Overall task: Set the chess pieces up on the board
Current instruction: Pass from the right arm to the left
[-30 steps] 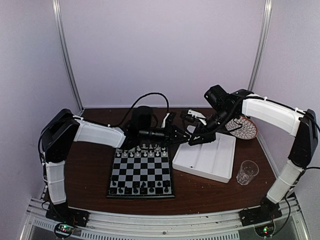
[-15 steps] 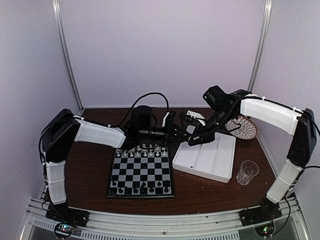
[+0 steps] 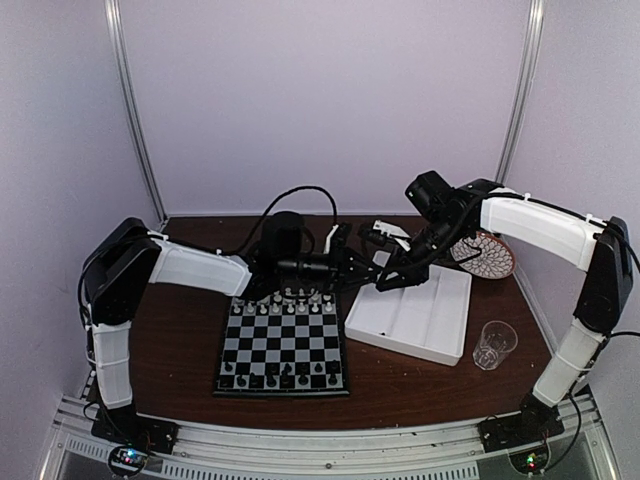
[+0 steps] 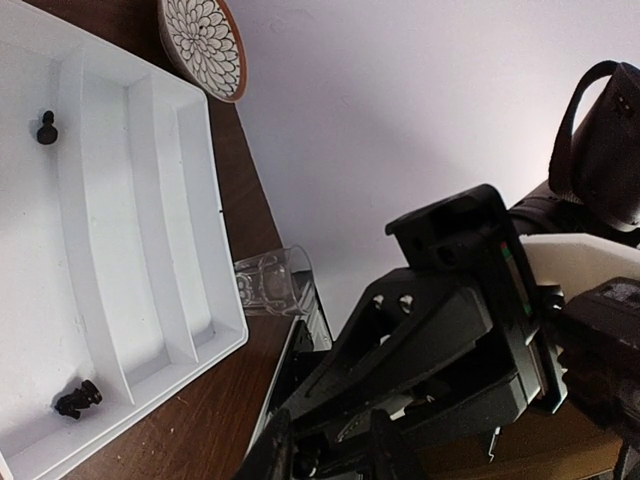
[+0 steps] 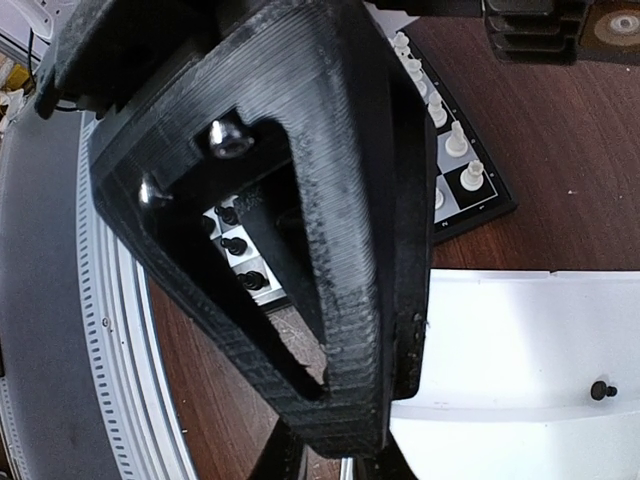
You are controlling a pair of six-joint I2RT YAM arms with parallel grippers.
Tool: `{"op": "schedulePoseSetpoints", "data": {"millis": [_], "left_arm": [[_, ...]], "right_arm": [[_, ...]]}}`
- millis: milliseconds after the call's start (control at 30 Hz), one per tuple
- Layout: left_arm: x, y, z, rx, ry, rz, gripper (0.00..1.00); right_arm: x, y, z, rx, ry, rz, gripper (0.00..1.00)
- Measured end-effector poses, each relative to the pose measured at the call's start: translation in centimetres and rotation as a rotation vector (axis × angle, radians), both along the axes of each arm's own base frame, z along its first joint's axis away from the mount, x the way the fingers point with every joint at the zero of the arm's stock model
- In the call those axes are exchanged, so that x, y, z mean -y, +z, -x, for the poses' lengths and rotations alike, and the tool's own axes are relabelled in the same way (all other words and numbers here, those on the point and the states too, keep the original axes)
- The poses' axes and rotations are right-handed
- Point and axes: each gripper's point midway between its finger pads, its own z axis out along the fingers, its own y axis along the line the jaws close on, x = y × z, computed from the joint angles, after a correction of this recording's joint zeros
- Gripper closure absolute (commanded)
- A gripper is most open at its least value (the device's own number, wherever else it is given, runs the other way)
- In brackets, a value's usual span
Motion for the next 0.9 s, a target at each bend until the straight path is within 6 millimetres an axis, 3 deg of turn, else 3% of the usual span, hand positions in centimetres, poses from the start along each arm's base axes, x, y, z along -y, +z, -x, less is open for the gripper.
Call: {"op": "schedulePoseSetpoints", "data": {"millis": [600, 900], "left_arm": [[-0.1, -0.7, -0.2, -0.014, 0.014, -0.011, 0.82], [-0.2, -1.0, -0.4, -0.025, 0.030, -0.017, 0.91]], "right_arm": [[0.0, 0.0, -0.7, 0.010, -0.040, 0.006, 0.90], [0.0, -0.1, -1.0, 0.002, -0.068, 0.009, 0.90]]}}
